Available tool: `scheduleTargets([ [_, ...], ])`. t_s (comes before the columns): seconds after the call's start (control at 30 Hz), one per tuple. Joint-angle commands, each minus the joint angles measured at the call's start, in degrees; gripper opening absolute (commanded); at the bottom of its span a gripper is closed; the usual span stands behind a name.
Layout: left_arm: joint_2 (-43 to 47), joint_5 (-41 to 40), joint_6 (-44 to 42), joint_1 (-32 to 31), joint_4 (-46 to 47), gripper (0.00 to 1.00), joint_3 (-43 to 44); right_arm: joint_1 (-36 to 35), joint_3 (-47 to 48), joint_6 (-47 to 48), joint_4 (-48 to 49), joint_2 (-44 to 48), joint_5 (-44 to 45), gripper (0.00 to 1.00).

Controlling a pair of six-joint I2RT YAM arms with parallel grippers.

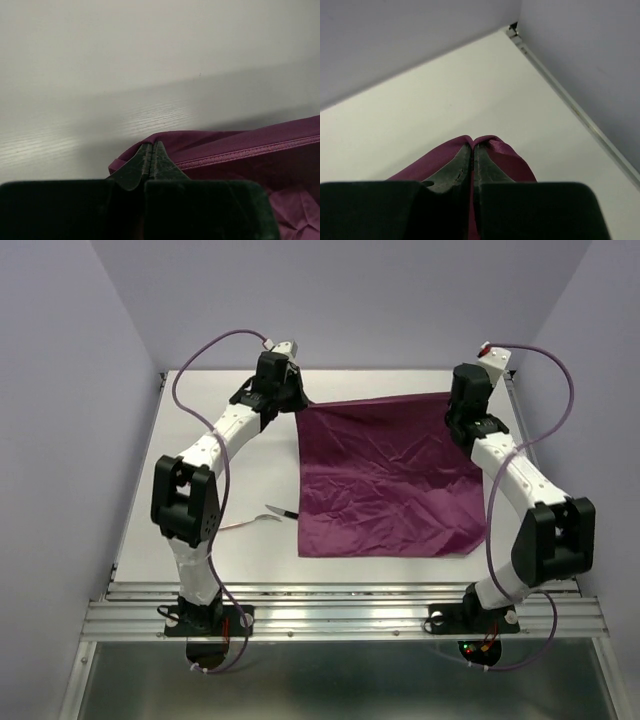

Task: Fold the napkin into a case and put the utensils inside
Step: Flatten out the crumpled napkin at the center of the board.

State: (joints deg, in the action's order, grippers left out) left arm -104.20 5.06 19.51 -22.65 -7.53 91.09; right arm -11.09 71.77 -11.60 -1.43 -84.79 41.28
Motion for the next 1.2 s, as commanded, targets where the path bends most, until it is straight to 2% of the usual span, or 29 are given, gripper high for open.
scheduleTargets([
  [0.0,-5.99,4.43,2.11,3.67,-3.01,0.0,9.18,3.17,3.37,-2.9,6.44,-5.8,-0.58,0.01],
  [0.27,-19.98,5.31,3.17,5.51,-4.52,0.0,23.51,6.96,14.96,-5.28,6.44,-22.49,-6.12,0.01],
  [0.5,-28.67,6.02,3.61,6.31,-3.28,0.0,32.56,8.02,21.83,-5.02,6.44,-30.24,-8.32,0.01],
  [0.73,-34.91,6.8,3.43,7.18,-3.54,0.0,42.22,10.83,24.56,-9.58,5.12,-32.72,-15.24,0.01],
  [1.17,-38.53,8.65,1.86,7.62,-0.47,0.0,47.68,12.15,28.86,-11.87,3.98,-35.17,-18.95,0.01],
])
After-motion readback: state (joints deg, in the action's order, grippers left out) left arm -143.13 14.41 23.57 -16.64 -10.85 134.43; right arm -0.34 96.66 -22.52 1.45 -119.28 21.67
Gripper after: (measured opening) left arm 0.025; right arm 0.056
